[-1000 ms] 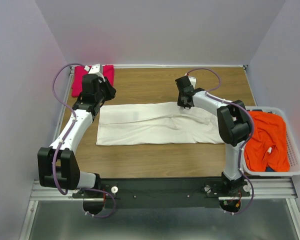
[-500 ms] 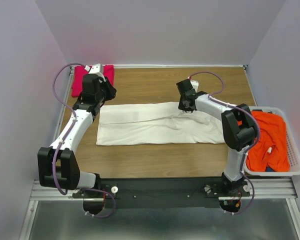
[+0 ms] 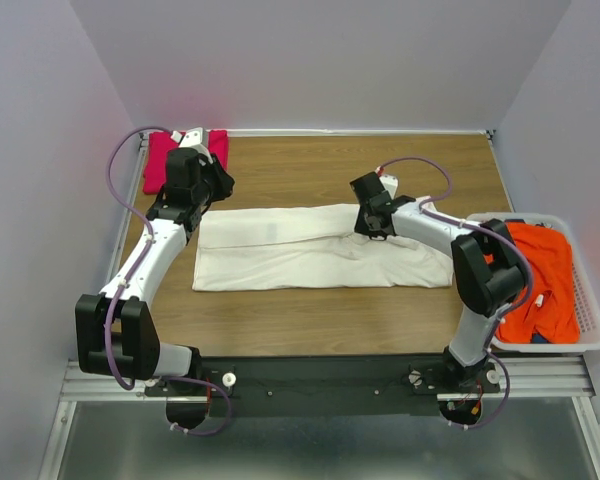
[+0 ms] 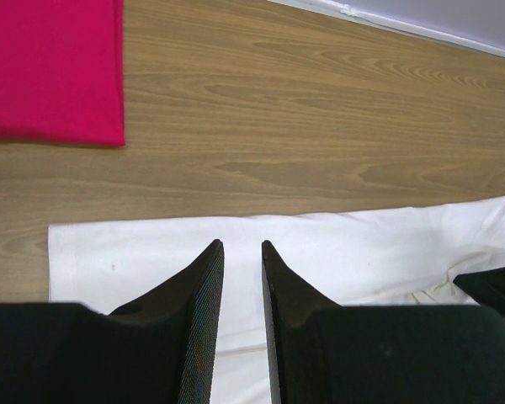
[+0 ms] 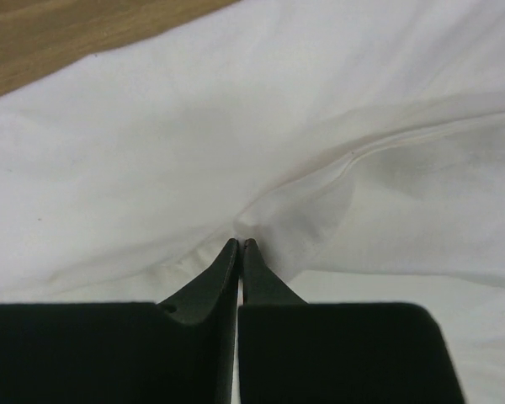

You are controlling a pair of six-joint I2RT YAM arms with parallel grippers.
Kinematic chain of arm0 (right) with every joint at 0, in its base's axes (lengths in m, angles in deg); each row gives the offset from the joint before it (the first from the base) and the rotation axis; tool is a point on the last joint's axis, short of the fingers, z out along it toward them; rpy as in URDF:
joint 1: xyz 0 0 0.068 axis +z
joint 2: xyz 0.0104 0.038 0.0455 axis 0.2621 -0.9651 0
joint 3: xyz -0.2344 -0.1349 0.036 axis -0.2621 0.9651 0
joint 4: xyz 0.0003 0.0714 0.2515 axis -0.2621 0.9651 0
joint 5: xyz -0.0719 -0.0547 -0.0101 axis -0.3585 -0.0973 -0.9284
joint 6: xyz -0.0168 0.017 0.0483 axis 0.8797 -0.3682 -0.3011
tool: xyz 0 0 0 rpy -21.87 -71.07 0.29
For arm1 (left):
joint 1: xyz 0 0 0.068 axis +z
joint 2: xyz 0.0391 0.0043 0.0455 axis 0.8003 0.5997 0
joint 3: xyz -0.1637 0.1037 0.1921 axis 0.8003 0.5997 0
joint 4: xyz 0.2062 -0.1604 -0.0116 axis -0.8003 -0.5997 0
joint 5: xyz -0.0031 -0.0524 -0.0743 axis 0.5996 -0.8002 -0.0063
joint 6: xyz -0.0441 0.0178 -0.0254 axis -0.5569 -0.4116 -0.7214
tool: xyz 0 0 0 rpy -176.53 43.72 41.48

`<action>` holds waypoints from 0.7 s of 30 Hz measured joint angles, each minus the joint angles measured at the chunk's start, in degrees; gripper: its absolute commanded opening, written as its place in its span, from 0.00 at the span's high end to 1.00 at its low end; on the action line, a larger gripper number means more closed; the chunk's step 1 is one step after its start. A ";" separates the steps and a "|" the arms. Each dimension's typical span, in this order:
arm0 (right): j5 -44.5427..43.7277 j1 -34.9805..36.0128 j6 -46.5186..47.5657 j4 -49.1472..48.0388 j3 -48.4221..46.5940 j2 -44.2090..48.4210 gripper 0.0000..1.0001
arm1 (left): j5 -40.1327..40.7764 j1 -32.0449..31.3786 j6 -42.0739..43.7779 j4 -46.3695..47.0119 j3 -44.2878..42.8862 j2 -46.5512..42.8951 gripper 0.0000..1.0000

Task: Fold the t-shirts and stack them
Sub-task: Fold the tshirt

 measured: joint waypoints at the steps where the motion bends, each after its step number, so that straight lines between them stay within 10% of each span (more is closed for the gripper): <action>1: 0.02 0.33 -0.46 0.00 0.72 0.28 0.91 | -0.02 -0.09 0.02 0.00 0.00 0.00 0.68; 21: 1.38 3.58 -8.22 -6.25 14.45 10.19 0.91 | -0.68 -0.94 0.09 0.15 0.02 0.66 0.67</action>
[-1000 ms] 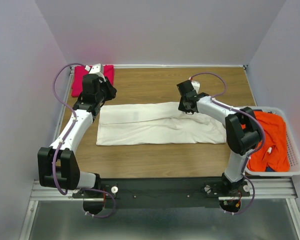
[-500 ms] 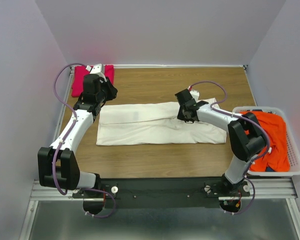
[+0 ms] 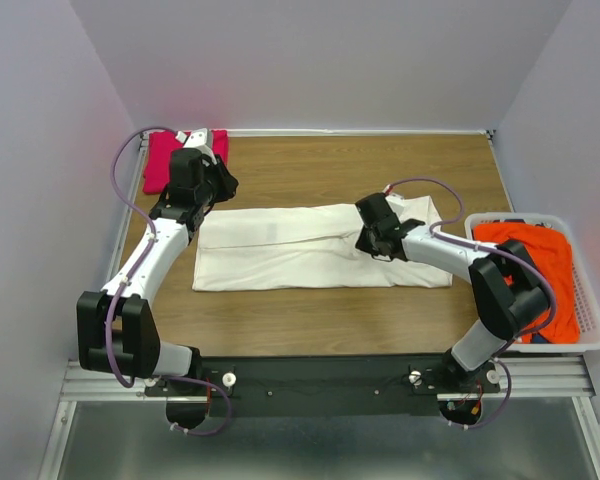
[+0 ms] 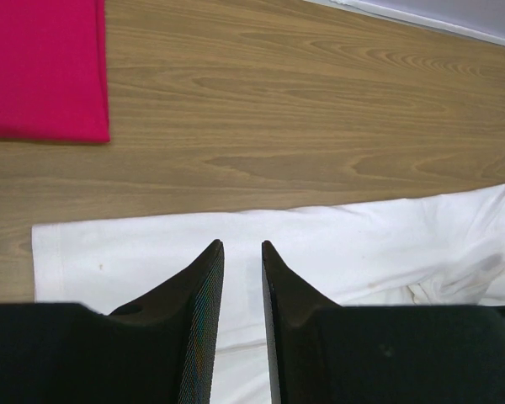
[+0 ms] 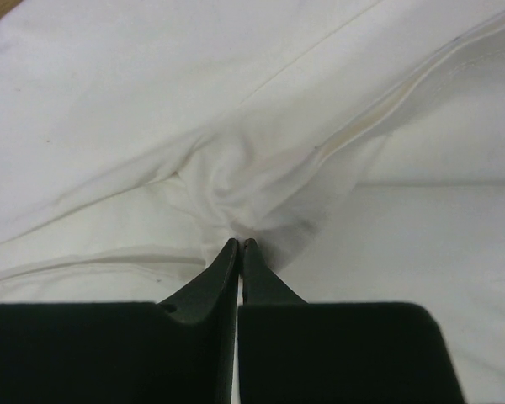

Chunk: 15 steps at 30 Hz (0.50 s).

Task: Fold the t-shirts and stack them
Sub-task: Fold the tshirt

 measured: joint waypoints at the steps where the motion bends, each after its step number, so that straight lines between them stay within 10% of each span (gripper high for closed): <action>1: 0.17 0.02 -0.35 -0.68 0.57 0.39 0.91 | -0.09 -0.02 0.00 0.00 0.02 0.02 0.67; 15: 3.19 0.11 -5.92 -7.34 3.37 1.07 0.91 | -0.24 -0.46 0.37 0.04 0.09 0.22 0.68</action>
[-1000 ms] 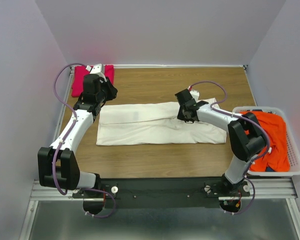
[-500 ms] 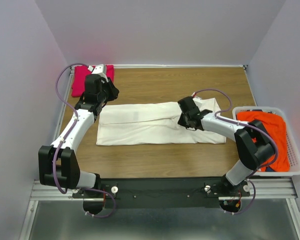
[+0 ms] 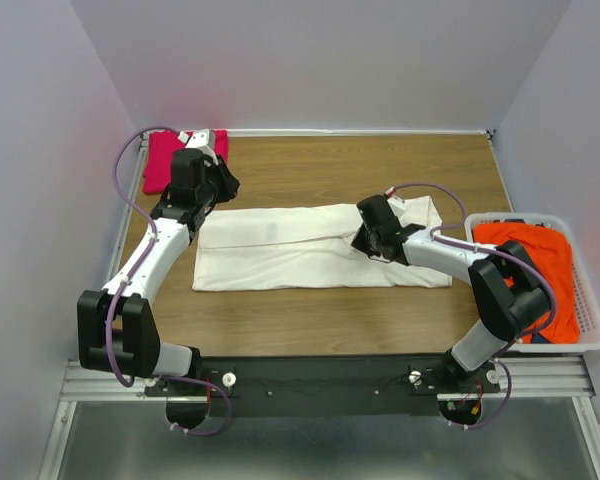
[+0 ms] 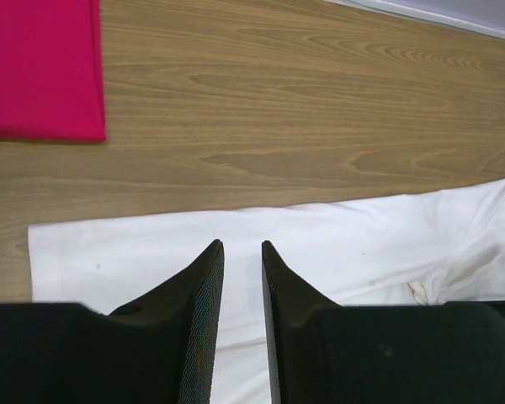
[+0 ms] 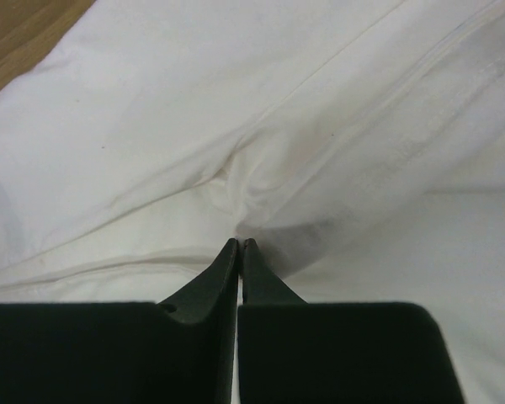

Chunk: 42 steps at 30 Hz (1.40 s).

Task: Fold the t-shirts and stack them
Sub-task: Fold the tshirt

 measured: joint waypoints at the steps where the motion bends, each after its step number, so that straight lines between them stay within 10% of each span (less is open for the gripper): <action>1: 0.02 0.00 -0.37 -0.28 0.09 0.00 0.91 | 0.00 -0.02 0.02 0.00 0.00 0.00 0.67; 26: 1.68 -0.02 -5.68 -2.16 0.26 -0.15 0.90 | -0.33 -0.76 0.46 -0.04 0.00 0.33 0.68; 31: 2.14 -0.13 -5.90 -2.45 -0.76 -0.48 0.82 | -0.39 -1.16 0.55 -0.04 0.00 0.33 0.67; 38: 4.52 -0.37 -5.31 -2.71 -0.92 -0.57 0.43 | -0.46 -1.42 0.66 -0.04 0.00 0.35 0.67; 42: 4.85 -0.37 -2.21 -1.75 -0.70 0.15 0.43 | -0.55 -1.42 0.66 -0.04 0.00 0.68 0.67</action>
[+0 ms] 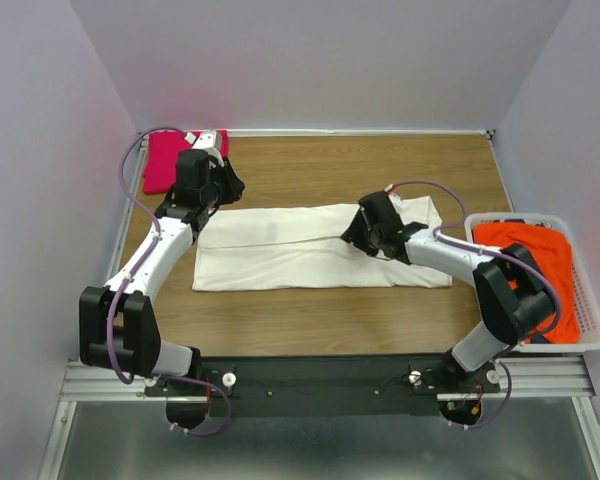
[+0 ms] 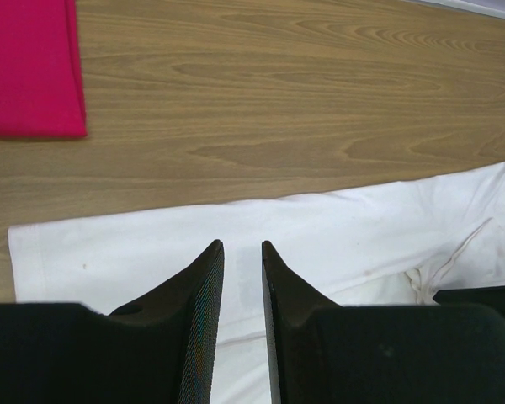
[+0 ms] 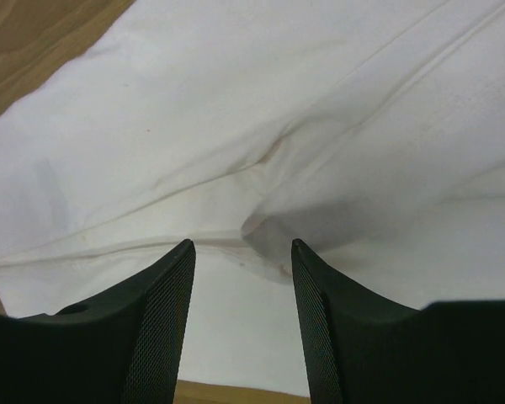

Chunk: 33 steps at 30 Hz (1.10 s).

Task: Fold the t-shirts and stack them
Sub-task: Fold the tshirt

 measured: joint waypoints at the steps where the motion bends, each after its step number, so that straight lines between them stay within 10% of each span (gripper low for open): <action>1: -0.46 -0.04 1.07 0.92 0.04 0.90 0.43 | -0.17 0.00 0.00 0.00 0.00 0.15 0.68; 13: 0.87 -23.45 15.63 5.14 -5.27 -1.11 0.50 | -0.90 0.00 0.00 -0.04 0.00 0.52 0.67; 22: 3.37 -23.50 21.14 6.62 -8.92 -9.40 0.50 | -0.96 -0.37 0.00 -0.04 0.00 0.52 0.67; 33: 5.64 -23.50 22.05 6.56 -8.44 -9.38 0.89 | -0.96 -0.42 0.00 -0.04 0.00 0.55 0.68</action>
